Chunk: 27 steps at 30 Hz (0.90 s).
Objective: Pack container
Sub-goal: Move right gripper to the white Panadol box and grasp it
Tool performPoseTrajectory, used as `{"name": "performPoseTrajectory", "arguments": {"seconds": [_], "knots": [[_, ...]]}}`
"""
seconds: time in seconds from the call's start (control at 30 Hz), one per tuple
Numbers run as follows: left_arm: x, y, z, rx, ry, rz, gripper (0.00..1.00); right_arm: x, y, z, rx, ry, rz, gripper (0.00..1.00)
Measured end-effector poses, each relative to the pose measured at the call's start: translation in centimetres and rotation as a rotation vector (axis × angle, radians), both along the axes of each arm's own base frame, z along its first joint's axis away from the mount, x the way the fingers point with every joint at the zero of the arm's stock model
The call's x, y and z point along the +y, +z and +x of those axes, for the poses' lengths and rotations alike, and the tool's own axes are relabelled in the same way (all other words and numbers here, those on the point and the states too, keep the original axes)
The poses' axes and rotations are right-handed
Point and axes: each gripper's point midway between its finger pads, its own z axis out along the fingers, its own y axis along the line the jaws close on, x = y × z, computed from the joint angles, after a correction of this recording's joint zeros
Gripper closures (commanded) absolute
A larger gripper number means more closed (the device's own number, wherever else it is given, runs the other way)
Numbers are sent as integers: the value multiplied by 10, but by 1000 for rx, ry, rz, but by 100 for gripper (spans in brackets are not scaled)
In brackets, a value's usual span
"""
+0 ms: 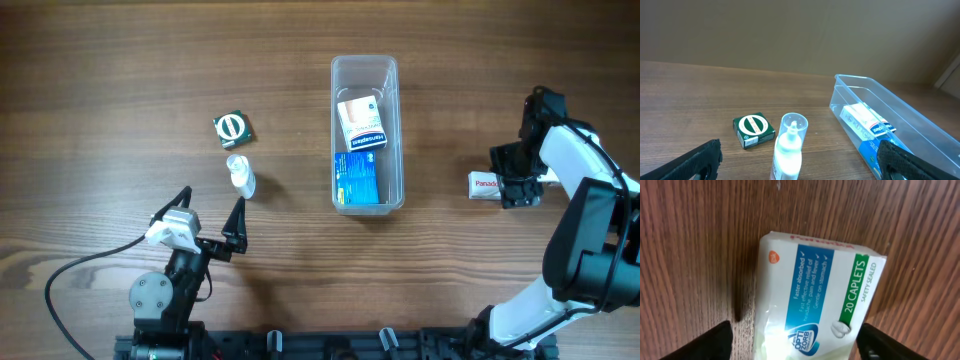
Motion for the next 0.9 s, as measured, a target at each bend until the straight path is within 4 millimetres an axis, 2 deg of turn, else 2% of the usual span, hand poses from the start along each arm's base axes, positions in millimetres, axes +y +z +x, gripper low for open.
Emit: {"name": "performPoseTrajectory", "arguments": {"seconds": [0.03,0.17,0.3,0.7,0.8,0.9], "knots": [[0,0,0,0,0,0,0,-1,0,0,1,1,-4,34],[0,0,0,0,0,0,1,-1,0,0,2,-1,-8,40],[0,0,0,0,0,0,0,-2,0,-1,3,0,-11,53],[0,0,0,0,0,0,0,2,1,-5,23,15,12,52],[0,0,0,0,0,0,0,3,11,11,-19,78,28,52],[0,0,0,0,0,0,0,3,35,44,-114,172,37,52]]}}
